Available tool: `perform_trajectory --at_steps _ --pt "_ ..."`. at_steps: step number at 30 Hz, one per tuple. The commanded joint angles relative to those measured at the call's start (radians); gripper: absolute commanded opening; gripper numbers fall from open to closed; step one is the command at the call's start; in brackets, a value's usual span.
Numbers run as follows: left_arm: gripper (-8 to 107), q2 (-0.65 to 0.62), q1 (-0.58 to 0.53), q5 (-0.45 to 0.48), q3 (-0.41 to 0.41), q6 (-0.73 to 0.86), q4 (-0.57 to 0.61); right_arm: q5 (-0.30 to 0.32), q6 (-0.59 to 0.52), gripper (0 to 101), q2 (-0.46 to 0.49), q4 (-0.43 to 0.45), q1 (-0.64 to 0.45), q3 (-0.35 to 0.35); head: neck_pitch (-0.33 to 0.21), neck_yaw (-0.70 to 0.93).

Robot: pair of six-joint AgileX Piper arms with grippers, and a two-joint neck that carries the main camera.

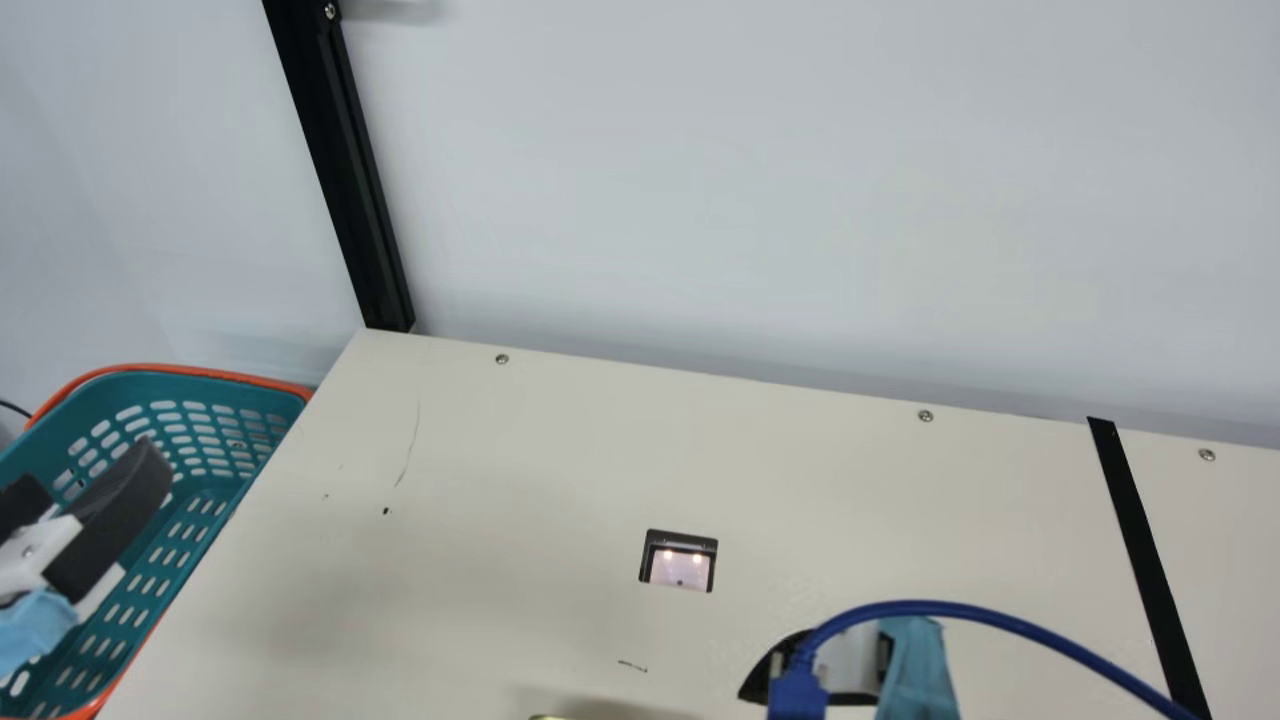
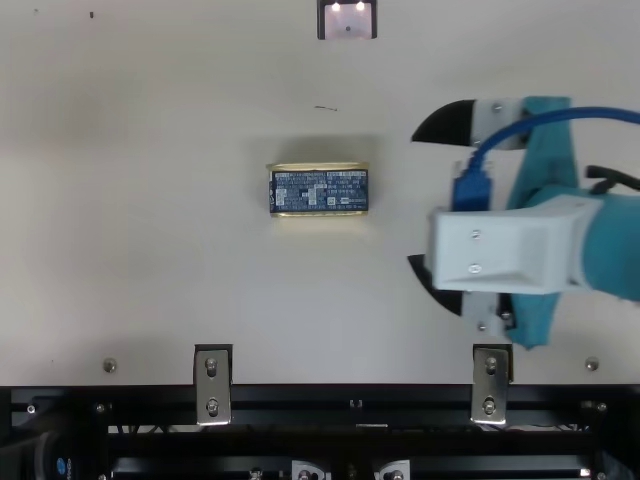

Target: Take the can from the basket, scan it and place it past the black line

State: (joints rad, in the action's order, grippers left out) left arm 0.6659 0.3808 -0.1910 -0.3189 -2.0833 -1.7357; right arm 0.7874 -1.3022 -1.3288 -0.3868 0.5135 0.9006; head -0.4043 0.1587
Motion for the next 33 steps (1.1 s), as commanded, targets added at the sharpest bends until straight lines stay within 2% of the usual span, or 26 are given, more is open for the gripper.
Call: perform_trajectory --at_steps 1,14,23,33 --pt "90 0.0 0.0 0.0 0.0 0.0 0.0 -0.021 0.026 101 -0.019 0.013 0.039 0.002 -0.032 -0.004" --pt "90 0.0 0.0 0.0 0.0 0.0 0.0 -0.134 0.228 101 -0.158 0.069 0.197 0.071 -0.032 -0.004" --pt "90 0.0 0.0 0.0 0.0 0.0 0.0 -0.156 0.315 101 -0.235 0.103 0.257 0.114 -0.032 -0.004" --pt "90 0.0 0.0 0.0 0.0 0.0 0.0 -0.193 0.394 101 -0.303 0.182 0.271 0.124 -0.032 -0.004"
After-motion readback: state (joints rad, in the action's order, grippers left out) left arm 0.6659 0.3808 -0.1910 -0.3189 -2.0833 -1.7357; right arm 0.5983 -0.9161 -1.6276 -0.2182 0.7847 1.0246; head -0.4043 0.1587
